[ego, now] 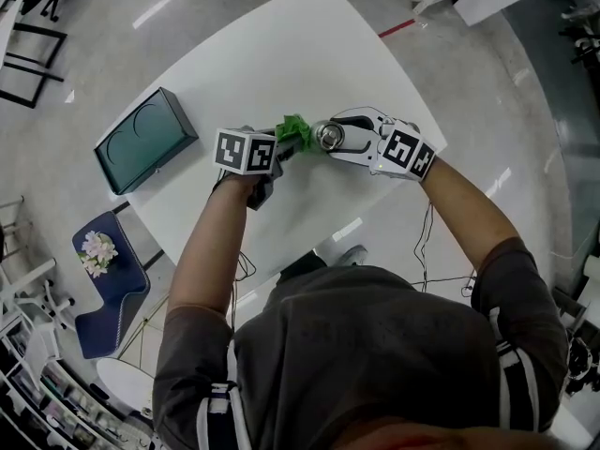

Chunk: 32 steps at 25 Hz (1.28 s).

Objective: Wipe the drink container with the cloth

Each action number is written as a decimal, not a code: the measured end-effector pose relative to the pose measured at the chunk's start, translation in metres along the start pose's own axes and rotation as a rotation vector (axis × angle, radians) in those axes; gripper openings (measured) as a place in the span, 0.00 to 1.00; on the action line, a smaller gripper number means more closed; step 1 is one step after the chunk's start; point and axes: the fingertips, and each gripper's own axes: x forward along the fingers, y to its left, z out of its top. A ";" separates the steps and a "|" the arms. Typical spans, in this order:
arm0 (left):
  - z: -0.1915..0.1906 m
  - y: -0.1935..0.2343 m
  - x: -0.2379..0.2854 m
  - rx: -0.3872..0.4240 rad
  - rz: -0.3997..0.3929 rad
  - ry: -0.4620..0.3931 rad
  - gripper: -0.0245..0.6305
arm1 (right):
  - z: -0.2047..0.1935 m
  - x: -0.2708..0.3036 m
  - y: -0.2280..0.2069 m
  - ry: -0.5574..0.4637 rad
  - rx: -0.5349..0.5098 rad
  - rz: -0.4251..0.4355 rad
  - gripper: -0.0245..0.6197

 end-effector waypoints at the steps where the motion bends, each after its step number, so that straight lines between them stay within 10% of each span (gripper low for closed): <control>1: 0.002 0.003 0.003 0.041 0.031 0.016 0.21 | 0.000 0.000 0.000 -0.001 0.001 0.001 0.43; 7: 0.015 0.014 0.020 0.289 0.189 0.096 0.21 | 0.000 -0.002 0.000 -0.004 0.001 0.005 0.43; 14: 0.028 -0.034 -0.023 0.266 -0.014 0.019 0.21 | 0.000 0.000 0.000 -0.018 -0.001 0.003 0.43; 21: -0.017 -0.041 -0.014 0.386 0.091 0.100 0.21 | -0.001 -0.001 0.002 -0.015 -0.007 0.001 0.43; 32: 0.063 -0.050 -0.004 0.399 -0.041 -0.014 0.21 | -0.001 0.000 0.001 -0.015 -0.010 -0.004 0.43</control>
